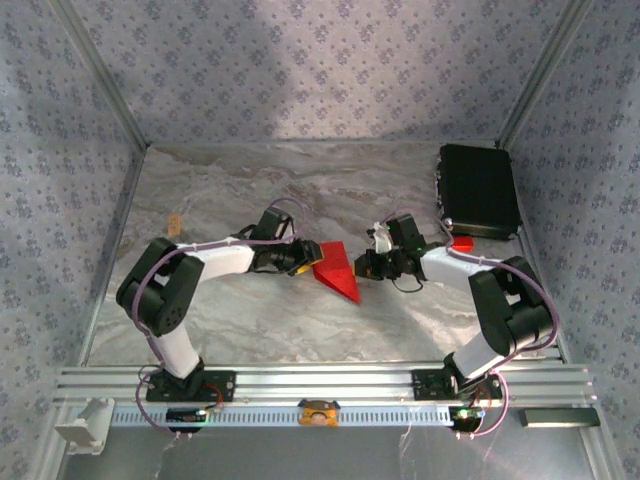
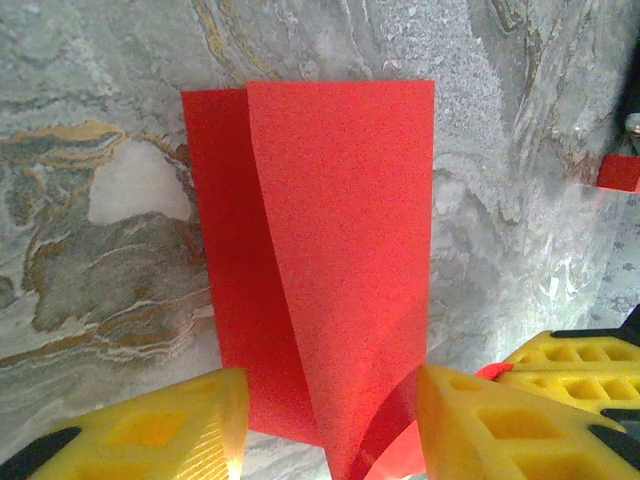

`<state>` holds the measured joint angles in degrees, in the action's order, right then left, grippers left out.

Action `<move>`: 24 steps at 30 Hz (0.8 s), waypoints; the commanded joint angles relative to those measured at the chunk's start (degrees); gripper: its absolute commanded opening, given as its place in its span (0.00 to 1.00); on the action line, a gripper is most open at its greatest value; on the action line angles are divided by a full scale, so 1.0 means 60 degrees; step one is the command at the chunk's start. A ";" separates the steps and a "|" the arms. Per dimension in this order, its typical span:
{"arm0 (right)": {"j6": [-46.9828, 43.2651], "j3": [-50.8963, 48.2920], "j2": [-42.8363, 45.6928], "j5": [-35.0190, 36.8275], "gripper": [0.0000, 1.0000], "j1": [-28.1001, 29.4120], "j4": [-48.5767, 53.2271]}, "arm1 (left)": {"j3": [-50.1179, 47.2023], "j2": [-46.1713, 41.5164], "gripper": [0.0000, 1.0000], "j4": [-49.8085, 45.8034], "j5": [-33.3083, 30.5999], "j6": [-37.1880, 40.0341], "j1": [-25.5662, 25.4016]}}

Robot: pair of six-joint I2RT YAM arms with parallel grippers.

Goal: Fold a paper plane with a square sheet of paper (pick it up from the middle)
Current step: Third fold the triangle at the center of the table.

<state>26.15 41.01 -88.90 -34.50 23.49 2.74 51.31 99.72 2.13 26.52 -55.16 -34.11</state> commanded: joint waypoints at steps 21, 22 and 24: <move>-0.0334 -0.0872 0.1833 0.3181 0.35 0.0580 -0.0162 | 0.0369 0.0563 0.21 0.1225 0.0914 -0.0417 0.0093; -0.0540 -0.1123 0.1986 0.3448 0.35 0.0789 -0.0583 | 0.0383 0.0569 0.21 0.1227 0.0926 -0.0404 0.0099; -0.1129 -0.1660 0.2260 0.4524 0.36 0.1503 -0.1423 | 0.0398 0.0577 0.21 0.1210 0.0927 -0.0401 0.0109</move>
<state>24.27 34.57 -77.08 -17.63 28.62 -0.38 52.05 103.61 7.88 30.72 -57.54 -33.85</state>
